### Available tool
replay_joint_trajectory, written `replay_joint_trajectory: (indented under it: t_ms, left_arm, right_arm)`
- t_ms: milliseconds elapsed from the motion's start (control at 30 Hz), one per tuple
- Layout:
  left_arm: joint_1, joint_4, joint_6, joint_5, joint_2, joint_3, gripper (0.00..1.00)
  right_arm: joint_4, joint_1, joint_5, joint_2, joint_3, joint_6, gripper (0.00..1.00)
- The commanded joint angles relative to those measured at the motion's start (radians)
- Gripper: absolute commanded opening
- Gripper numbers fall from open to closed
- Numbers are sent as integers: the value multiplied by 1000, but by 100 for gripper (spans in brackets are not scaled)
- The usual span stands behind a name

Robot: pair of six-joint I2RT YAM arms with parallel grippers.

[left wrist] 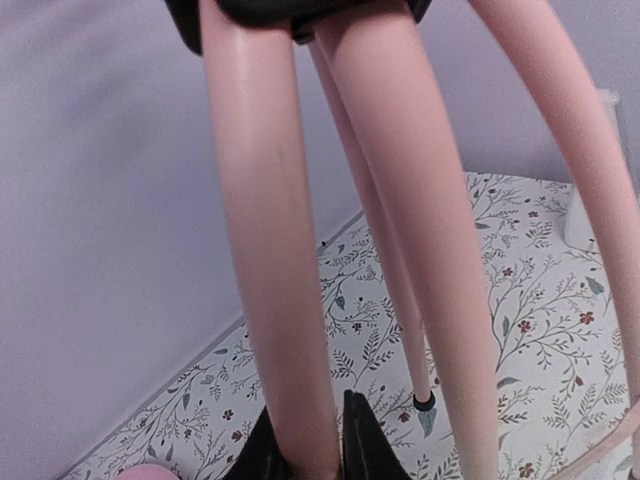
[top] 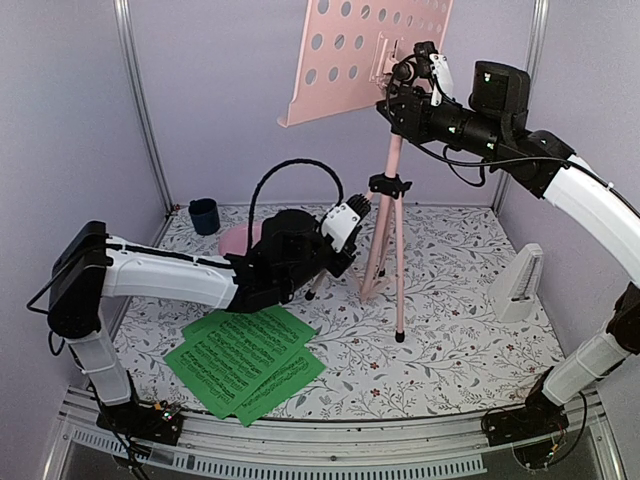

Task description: Set up the instrument practice props

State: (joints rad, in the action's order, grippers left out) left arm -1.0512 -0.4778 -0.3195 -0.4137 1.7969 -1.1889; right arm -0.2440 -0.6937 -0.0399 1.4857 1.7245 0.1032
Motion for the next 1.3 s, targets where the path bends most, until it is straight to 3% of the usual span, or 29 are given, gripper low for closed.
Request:
replay_joint_trajectory:
  t_ms: [0,200,433,800,1267]
  left_arm:
    - [1,72,-242,-52,47,114,0]
    - [29,6,-271,-45,88,126,0]
    - [57,-10,-421,-51,154,115,0]
    - [82,7,-235,67,215,60,0]
    - [111,-4,-303,92,275,86,0]
  right_arm:
    - [299,13,15,-94,129,-40,0]
    - [298,14,-42,-68,142,-45,0]
    - [268,14,-55,-47,169,-78,0]
    - [392,14,-138,-71,-108,-134,0]
    - [377,13,-116,-23,-31,-228,0]
